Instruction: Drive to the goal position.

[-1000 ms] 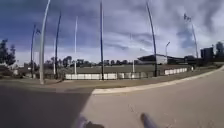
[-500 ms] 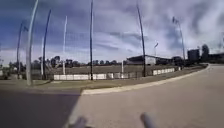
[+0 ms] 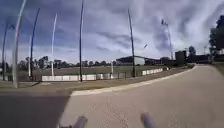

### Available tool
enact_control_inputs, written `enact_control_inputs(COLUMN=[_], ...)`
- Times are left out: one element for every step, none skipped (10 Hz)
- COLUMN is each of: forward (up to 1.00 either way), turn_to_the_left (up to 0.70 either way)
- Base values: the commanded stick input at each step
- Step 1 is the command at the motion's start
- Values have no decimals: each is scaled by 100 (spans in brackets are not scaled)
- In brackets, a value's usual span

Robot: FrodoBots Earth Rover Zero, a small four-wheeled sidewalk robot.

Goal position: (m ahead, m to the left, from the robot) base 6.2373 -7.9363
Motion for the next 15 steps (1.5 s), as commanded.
enact_control_inputs(forward=[0,0,0,0,0,0,0,0,0,0,0,0,0,0,0], turn_to_the_left=[-50,-50,-50,-50,-50,-49,-49,-41,-20,0,0,0,0,0,0])
